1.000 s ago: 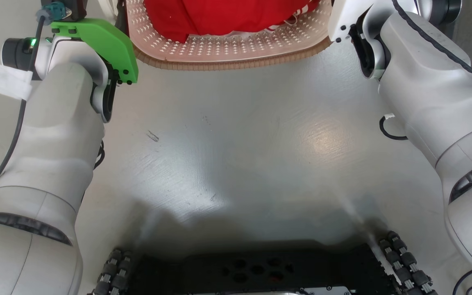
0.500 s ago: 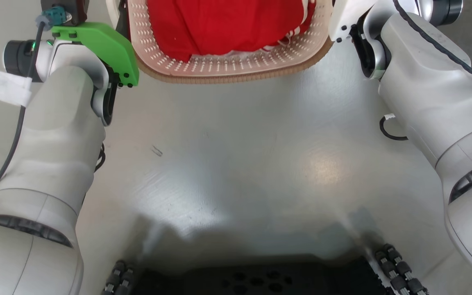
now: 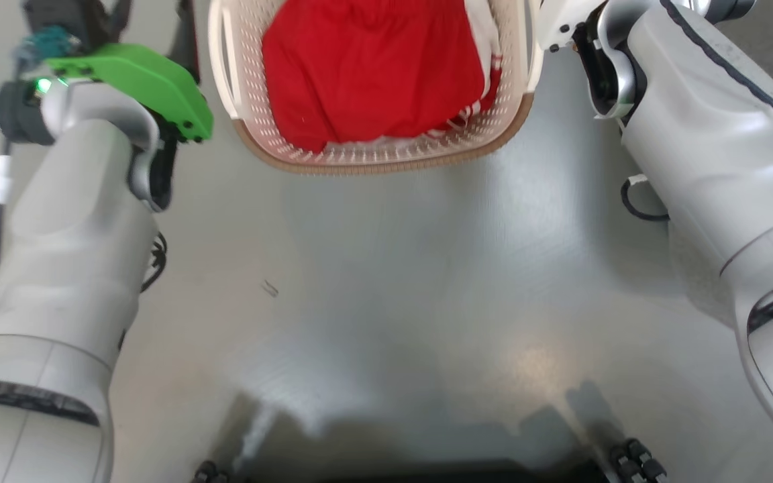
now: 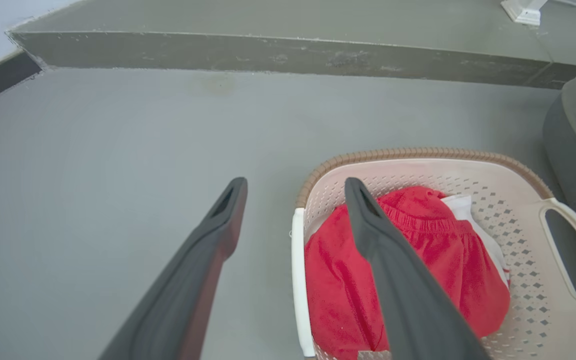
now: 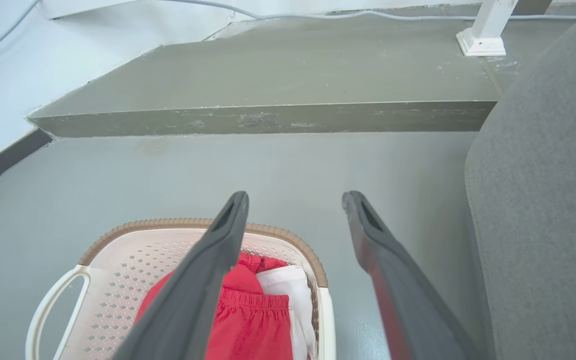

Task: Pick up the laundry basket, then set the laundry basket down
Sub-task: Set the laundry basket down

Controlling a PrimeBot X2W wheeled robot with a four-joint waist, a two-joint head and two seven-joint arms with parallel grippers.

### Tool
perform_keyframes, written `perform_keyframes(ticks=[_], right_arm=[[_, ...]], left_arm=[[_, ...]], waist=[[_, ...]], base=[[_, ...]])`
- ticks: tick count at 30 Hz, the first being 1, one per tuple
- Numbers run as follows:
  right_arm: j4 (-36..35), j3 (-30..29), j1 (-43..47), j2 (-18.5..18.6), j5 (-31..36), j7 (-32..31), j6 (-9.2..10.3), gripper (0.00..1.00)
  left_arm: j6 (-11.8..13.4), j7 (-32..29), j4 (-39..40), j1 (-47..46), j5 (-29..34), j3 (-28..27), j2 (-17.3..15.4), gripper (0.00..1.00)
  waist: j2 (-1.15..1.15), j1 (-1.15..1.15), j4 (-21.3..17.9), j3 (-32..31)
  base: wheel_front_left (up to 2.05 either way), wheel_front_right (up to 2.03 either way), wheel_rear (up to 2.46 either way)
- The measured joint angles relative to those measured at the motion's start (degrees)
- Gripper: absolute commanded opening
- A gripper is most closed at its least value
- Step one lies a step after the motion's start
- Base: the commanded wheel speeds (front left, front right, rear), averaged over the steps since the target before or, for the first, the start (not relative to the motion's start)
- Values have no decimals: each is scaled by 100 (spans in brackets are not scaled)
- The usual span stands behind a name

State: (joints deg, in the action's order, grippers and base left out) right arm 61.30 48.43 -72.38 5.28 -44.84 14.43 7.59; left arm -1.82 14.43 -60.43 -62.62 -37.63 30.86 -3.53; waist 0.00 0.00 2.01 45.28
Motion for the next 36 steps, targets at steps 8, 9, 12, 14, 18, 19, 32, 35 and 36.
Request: perform_keyframes(ticks=[8, 9, 12, 14, 18, 19, 32, 35, 36], right_arm=[[-778, -438, 684, 38, 470, 0, 0, 100], [-861, -488, 781, 38, 539, 0, 0, 100], [-1105, -670, 1074, 41, 701, 0, 0, 100], [-1256, -787, 1272, 44, 782, 0, 0, 100], [-1539, -1104, 1702, 74, 1001, 0, 0, 100], [-1608, -1181, 1812, 87, 1043, 0, 1, 100], [-2614, -1912, 3323, 96, 1699, 0, 1, 100], [-2844, -1980, 3673, 55, 1817, 0, 1, 100], [-2910, -1995, 3794, 40, 1846, 0, 1, 100]], left_arm=[[64, 1, 918, 672, 81, -524, -283, 100], [85, 1, 998, 770, 101, -575, -288, 100], [89, 1, 1234, 1051, 237, -687, -291, 100], [89, 1, 1379, 1239, 314, -743, -291, 100], [142, 0, 1681, 1653, 439, -869, -291, 100], [142, 1, 1758, 1753, 456, -903, -291, 100], [250, 1, 2542, 3019, 880, -1217, -253, 100], [263, 1, 2695, 3292, 993, -1255, -237, 100], [266, 0, 2748, 3383, 1022, -1262, -232, 100]], waist=[[0, 0, 9, -643], [0, 0, 9, -716], [0, 0, 9, -938], [0, 0, 10, -1085], [0, 0, 17, -1382], [0, 0, 20, -1456], [0, 0, 100, -2423], [0, 0, 123, -2646], [0, -1, 130, -2720]], base=[[0, 0, 0], [0, 0, 0], [0, 0, 0], [0, 0, 0], [0, 0, 0], [0, 0, 0], [0, 0, 0], [0, 0, 0], [0, 0, 0]])
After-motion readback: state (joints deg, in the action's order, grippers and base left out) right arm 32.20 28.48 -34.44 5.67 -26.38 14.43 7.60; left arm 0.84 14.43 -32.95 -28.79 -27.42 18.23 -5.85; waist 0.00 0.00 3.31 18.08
